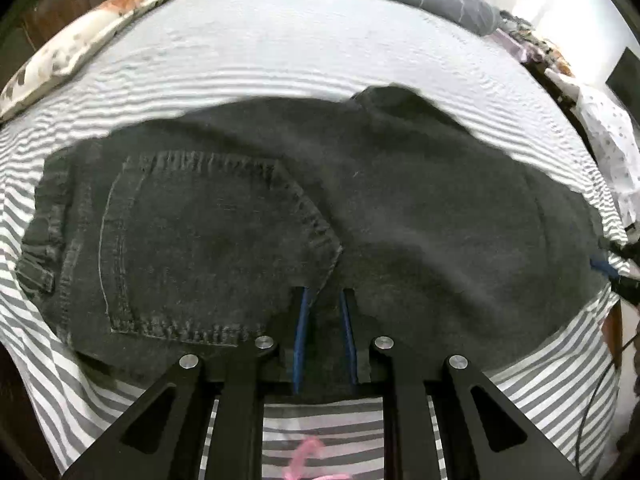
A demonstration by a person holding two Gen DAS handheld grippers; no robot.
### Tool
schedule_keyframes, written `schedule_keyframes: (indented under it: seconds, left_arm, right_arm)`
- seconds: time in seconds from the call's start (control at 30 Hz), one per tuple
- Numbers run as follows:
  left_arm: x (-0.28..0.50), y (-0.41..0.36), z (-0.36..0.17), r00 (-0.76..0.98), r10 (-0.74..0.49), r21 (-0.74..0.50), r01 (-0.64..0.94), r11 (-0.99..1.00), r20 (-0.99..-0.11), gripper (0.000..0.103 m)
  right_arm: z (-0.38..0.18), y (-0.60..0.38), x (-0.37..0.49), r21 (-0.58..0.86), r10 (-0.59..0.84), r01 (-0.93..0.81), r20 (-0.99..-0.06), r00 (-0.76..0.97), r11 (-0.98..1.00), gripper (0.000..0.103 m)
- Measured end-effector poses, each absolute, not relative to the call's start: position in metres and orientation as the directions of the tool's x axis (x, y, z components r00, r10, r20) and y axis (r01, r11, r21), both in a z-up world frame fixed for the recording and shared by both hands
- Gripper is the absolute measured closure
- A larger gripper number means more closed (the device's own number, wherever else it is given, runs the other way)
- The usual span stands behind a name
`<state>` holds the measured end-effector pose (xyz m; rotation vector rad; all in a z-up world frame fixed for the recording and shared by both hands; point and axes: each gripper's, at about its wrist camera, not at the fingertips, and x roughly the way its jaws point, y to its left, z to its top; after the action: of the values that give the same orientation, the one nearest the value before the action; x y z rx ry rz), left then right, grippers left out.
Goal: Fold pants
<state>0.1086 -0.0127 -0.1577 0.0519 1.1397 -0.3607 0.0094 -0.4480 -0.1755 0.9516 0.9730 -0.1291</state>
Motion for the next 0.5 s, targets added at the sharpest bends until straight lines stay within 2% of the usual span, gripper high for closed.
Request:
schedule_keyframes:
  seconds: [0.27, 0.5]
  left_arm:
    - [0.104, -0.066, -0.125, 0.393, -0.357, -0.184, 0.413, 0.892, -0.847, 0.084]
    - [0.095, -0.144, -0.135, 0.306, -0.409, -0.210, 0.518, 0.829, -0.860, 0.084]
  right_arm:
    - [-0.209, -0.535, -0.073, 0.695, 0.178, 0.621, -0.706, 0.686, 0.363, 0.061]
    - [-0.219, -0.575, -0.098, 0.686, 0.087, 0.647, -0.705, 0.704, 0.332, 0.061]
